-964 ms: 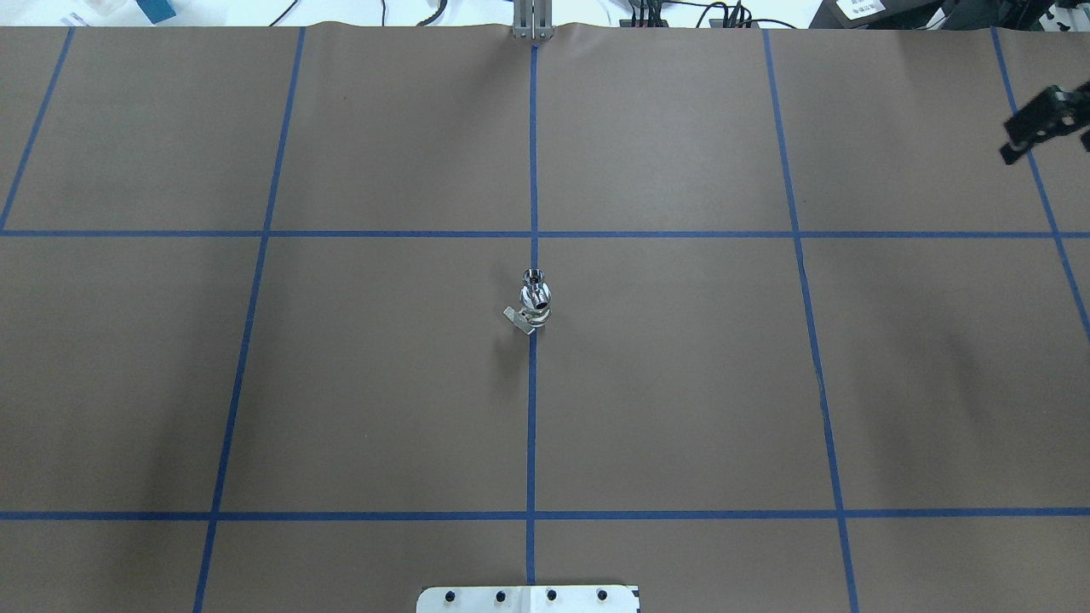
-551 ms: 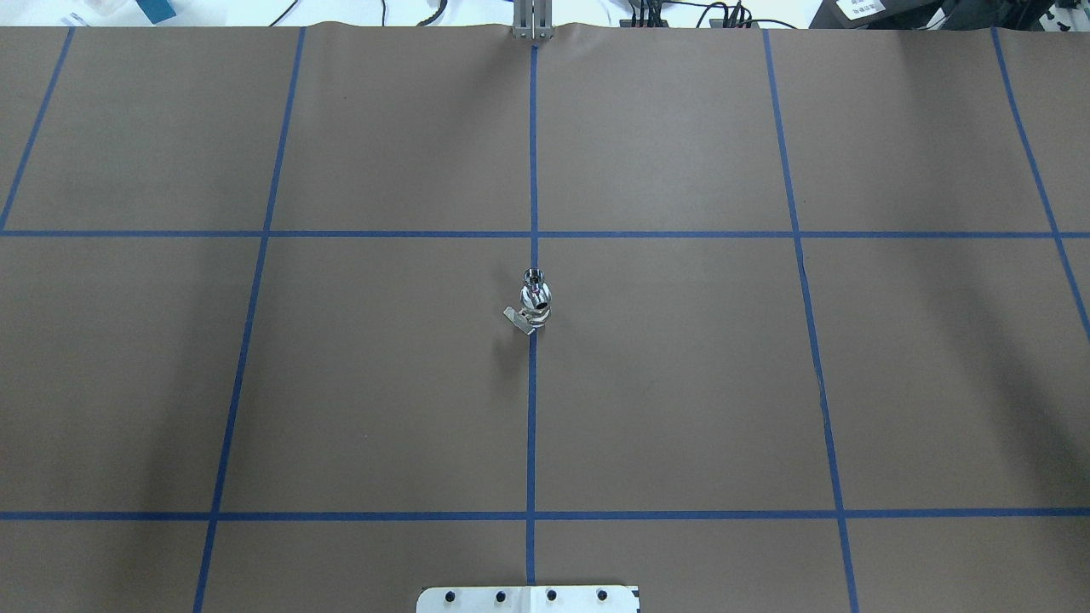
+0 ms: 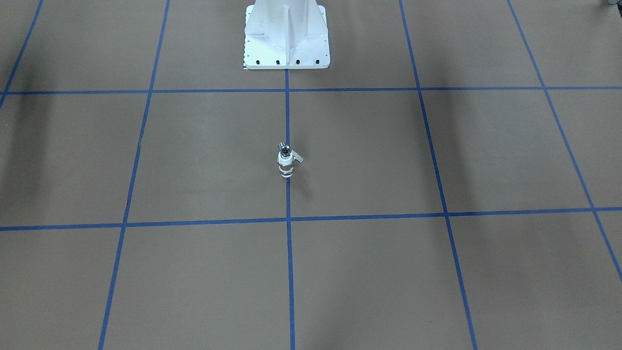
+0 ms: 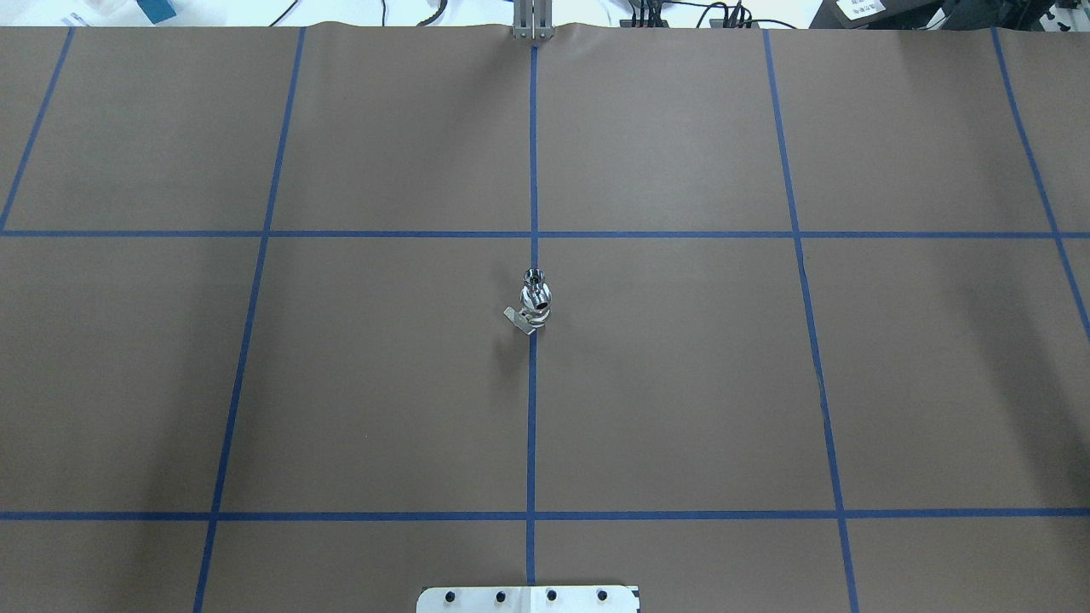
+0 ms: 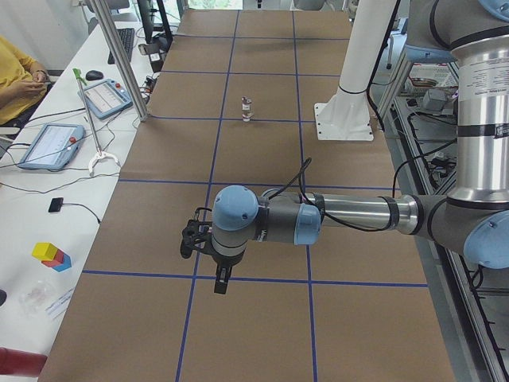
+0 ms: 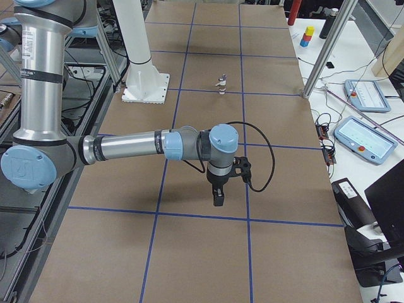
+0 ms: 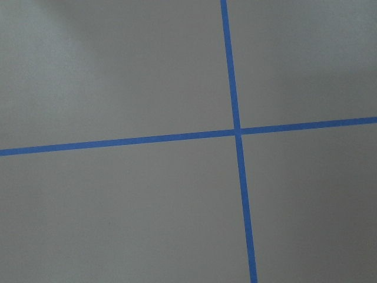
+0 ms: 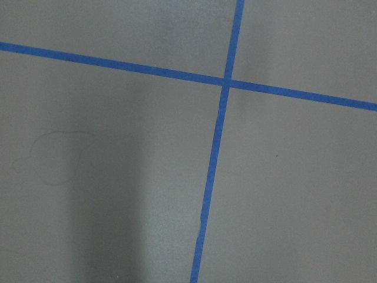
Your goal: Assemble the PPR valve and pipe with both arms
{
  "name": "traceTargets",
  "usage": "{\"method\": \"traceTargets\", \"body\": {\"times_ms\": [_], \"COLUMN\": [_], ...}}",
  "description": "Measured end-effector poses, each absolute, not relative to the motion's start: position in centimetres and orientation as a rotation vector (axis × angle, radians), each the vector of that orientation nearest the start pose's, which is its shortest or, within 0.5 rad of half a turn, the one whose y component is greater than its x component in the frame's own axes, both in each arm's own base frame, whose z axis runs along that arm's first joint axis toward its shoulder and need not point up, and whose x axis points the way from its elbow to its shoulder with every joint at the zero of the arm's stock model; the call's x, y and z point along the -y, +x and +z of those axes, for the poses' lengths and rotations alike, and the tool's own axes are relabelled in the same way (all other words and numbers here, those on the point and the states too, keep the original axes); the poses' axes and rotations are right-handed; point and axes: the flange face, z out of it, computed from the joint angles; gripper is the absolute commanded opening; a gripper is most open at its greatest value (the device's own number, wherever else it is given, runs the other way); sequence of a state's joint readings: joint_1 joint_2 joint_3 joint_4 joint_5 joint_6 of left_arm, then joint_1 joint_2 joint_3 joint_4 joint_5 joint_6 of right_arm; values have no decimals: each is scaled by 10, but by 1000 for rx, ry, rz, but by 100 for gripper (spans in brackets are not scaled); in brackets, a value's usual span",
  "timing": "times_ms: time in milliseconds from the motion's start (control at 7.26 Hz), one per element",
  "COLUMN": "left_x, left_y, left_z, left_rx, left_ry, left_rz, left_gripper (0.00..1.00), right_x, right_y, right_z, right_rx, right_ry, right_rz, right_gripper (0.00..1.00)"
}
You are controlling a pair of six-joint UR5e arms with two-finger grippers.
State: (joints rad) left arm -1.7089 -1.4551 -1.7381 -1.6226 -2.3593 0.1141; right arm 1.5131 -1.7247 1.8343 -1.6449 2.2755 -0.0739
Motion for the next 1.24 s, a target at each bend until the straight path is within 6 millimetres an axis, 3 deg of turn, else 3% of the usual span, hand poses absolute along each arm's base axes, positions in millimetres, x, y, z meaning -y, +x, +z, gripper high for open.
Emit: {"method": "traceTargets", "body": {"times_ms": [413, 827, 1240], "left_x": [422, 407, 403], "left_y": [-122, -120, -120], "left_z": [629, 648, 652], "left_rx": [-768, -770, -772], "left_ry": [183, 143, 132], "left_rz": [11, -6, -12], "left_gripper": [100, 100, 100], "right_x": [412, 411, 411], "right_y": [48, 48, 48], "right_z": [624, 622, 623], "right_rx": [705, 708, 710], "right_ry": [62, 68, 67], "right_rz": [-132, -133, -133], "right_gripper": [100, 100, 100]}}
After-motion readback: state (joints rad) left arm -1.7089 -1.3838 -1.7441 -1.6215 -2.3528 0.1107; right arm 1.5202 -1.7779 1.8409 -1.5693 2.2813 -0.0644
